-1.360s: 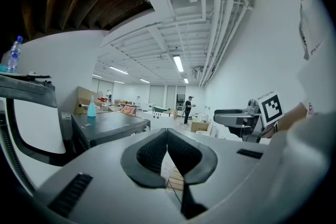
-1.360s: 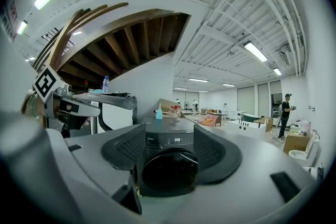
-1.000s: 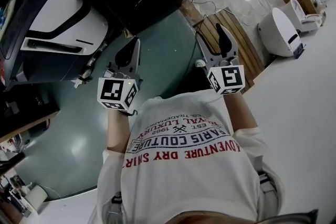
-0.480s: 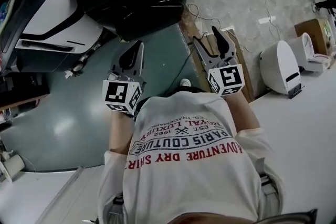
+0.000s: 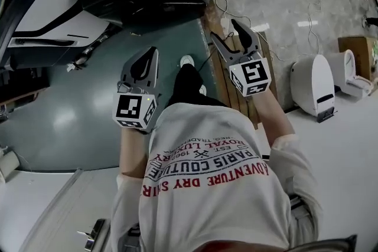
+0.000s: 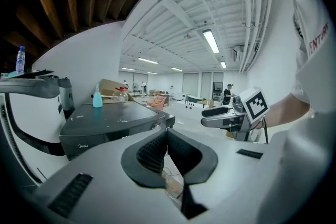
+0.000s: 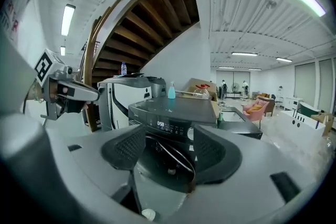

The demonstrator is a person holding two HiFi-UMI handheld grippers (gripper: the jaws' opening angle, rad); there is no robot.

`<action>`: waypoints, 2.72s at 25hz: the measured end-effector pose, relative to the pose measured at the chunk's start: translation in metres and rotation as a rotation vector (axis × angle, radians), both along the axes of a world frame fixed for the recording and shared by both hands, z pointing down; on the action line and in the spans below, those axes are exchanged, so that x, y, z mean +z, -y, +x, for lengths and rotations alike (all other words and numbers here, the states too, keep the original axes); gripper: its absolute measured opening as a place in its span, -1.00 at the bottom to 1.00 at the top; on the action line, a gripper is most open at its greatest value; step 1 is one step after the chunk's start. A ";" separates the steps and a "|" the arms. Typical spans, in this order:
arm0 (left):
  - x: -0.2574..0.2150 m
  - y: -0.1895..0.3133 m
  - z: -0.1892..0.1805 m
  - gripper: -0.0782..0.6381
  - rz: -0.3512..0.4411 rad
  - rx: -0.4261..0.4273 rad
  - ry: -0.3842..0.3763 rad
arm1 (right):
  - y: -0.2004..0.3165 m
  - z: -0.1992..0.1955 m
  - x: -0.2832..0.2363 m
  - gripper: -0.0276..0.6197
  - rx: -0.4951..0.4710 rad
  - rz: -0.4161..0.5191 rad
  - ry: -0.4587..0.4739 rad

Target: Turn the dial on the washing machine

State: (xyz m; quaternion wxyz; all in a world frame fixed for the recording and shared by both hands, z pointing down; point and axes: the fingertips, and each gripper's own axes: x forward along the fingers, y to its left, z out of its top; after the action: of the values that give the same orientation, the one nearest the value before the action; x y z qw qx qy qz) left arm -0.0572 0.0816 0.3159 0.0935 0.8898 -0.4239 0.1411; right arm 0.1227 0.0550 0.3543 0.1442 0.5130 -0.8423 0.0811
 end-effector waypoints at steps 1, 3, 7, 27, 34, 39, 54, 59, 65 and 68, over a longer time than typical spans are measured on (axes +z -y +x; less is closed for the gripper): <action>0.003 0.006 0.003 -0.73 -0.003 -0.005 -0.007 | 0.009 0.001 0.005 -0.05 -0.004 -0.005 -0.007; 0.009 0.023 0.009 -0.73 -0.005 -0.012 -0.022 | 0.029 0.003 0.014 -0.05 -0.017 -0.014 -0.029; 0.023 0.065 0.018 -0.73 0.001 -0.030 -0.042 | 0.074 0.003 0.033 -0.05 -0.033 -0.036 -0.070; 0.115 0.226 -0.003 -0.74 -0.123 -0.095 -0.035 | 0.241 -0.011 0.150 -0.04 0.068 -0.247 -0.173; 0.120 0.224 -0.007 -0.74 -0.145 -0.107 -0.032 | 0.252 -0.013 0.169 -0.04 0.122 -0.270 -0.189; 0.115 0.224 -0.010 -0.73 -0.127 -0.124 -0.022 | 0.257 -0.009 0.174 -0.04 0.165 -0.303 -0.184; 0.110 0.228 -0.014 -0.74 -0.109 -0.171 -0.026 | 0.259 0.000 0.182 -0.04 0.131 -0.470 0.220; 0.108 0.228 -0.013 -0.73 -0.103 -0.187 -0.031 | 0.259 0.002 0.180 -0.04 0.126 -0.414 0.148; 0.111 0.221 -0.020 -0.74 -0.109 -0.210 -0.031 | 0.253 -0.005 0.164 0.03 0.091 -0.184 -0.124; 0.114 0.216 -0.022 -0.74 -0.115 -0.217 -0.025 | 0.250 -0.014 0.166 0.04 0.060 -0.085 -0.238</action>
State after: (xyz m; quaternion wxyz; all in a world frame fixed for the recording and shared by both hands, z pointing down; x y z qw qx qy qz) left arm -0.0795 -0.1347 0.4297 0.1646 0.8334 -0.5078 0.1429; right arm 0.1087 -0.1948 0.5207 0.2622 0.5372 -0.7994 0.0598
